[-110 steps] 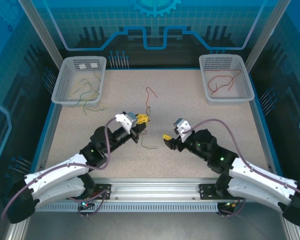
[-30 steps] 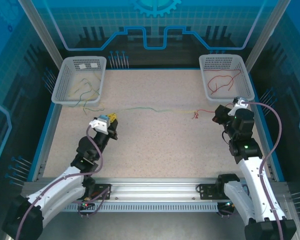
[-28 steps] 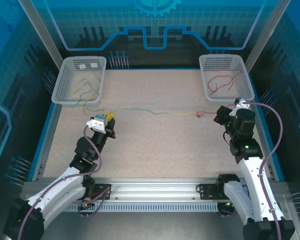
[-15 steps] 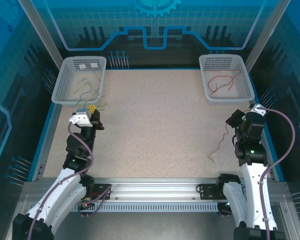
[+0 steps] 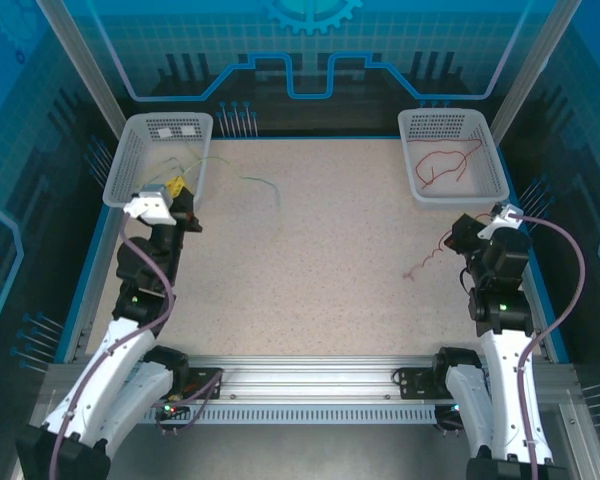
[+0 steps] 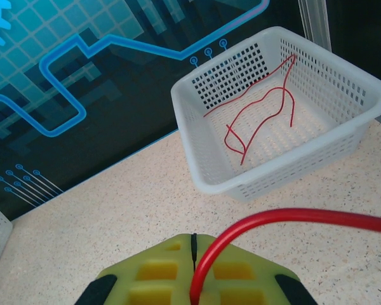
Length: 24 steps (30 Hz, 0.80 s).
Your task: Untangle the cables
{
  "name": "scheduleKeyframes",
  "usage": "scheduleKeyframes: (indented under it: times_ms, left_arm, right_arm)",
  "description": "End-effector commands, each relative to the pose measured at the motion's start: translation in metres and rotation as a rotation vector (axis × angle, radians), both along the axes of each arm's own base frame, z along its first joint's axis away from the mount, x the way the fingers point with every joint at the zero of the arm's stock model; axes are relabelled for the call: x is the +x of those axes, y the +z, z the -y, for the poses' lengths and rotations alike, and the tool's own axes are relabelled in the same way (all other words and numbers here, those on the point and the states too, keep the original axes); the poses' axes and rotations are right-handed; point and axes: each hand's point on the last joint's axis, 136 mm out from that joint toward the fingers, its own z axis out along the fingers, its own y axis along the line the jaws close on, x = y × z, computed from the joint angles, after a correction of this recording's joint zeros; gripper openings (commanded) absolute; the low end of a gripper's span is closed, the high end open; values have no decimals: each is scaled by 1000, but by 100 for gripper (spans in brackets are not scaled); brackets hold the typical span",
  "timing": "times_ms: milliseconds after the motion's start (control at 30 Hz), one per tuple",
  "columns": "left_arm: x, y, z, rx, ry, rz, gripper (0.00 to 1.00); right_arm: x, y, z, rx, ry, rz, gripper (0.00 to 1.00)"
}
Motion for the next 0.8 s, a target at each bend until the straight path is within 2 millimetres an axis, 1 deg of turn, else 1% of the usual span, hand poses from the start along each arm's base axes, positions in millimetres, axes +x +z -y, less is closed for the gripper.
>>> scheduleKeyframes:
  times_ms: [0, 200, 267, 367, 500, 600, 700, 767]
  left_arm:
    - [7, 33, -14, 19, 69, 66, 0]
    - [32, 76, -36, 26, 76, 101, 0]
    - [41, 89, -49, 8, 84, 102, 0]
    - [57, 101, -68, -6, 96, 97, 0]
    - [82, 105, -89, 46, 165, 92, 0]
    - [98, 104, -109, 79, 234, 70, 0]
    - [114, 96, -133, 67, 270, 46, 0]
    - [127, 85, -146, 62, 283, 17, 0]
  right_arm:
    - [-2, 10, -5, -19, 25, 44, 0]
    - [-5, 7, -4, -20, 21, 41, 0]
    - [-6, 6, -3, -16, 12, 42, 0]
    - [-7, 6, -3, -11, 7, 50, 0]
    - [-6, 6, -3, -13, 11, 50, 0]
    - [-8, 7, -3, -17, 11, 48, 0]
    - [-10, 7, -2, -24, 5, 47, 0]
    - [-11, 8, -2, -29, 3, 52, 0]
